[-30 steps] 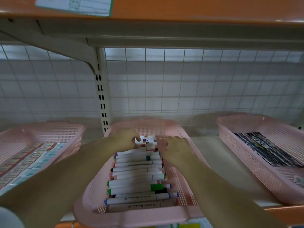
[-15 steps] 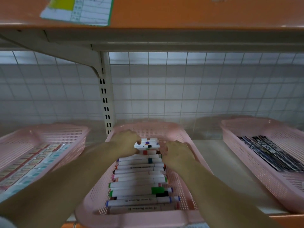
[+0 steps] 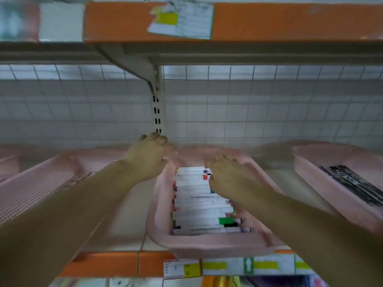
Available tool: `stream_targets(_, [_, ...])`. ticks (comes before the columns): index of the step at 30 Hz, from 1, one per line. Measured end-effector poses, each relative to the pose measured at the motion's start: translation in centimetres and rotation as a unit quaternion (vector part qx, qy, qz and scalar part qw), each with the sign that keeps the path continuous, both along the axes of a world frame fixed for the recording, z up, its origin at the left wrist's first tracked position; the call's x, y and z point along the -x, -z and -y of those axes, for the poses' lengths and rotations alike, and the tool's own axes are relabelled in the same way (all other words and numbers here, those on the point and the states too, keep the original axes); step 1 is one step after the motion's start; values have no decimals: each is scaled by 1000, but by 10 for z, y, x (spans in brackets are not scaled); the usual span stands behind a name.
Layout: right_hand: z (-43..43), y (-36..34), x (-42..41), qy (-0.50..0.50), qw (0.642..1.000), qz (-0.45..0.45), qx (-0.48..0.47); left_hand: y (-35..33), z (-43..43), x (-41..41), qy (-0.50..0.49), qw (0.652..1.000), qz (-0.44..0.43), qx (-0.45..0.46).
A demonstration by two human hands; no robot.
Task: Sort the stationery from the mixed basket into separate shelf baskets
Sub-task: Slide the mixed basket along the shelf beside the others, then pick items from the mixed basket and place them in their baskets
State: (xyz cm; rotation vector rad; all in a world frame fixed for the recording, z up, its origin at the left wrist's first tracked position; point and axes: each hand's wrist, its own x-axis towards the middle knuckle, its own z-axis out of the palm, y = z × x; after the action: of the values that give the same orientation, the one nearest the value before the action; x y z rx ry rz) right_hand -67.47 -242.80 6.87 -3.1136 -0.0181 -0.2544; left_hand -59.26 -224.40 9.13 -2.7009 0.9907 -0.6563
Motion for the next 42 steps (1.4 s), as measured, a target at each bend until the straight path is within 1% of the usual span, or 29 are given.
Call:
stream_targets(3, [-50,-11,-9,-35,999,24,3,-7,-60,11,-13,1000,4,20])
stream_targets(5, [-92,-19,-17,-58,997,55,20,-6,-107,20,-23,999,-6,42])
stream_targets(8, [-161,-26,-27,-89,991,88,50,-6,-185,30,-45,996,-11,80])
stream_targets(11, [-232,-33,-40,-112,986,107,67,-9,-272,27,-79,992,-13,93])
stream_targets(14, [-305,-38,-52,-127,982,127,57,-10,-358,35,-112,983,-21,141])
stream_targets(17, [-371,-41,-64,-144,980,133,43,-14,-427,57,-152,975,-14,159])
stream_targets(21, [-440,-47,-81,-158,980,115,33,-10,-508,63,-197,961,-49,186])
stream_targets(25, [-494,-47,-106,-180,977,100,53,3,-568,55,-235,943,-35,234])
stream_targets(31, [-577,-25,-166,-225,970,53,74,25,-631,9,-286,931,-66,219])
stream_targets(34, [-615,-6,-198,-242,967,15,77,30,-652,-21,-282,935,-76,203])
stream_targets(38, [-657,20,-235,-273,958,-57,65,36,-676,-61,-261,947,-109,153])
stream_targets(42, [-679,45,-249,-274,952,-129,39,41,-687,-96,-215,955,-133,153])
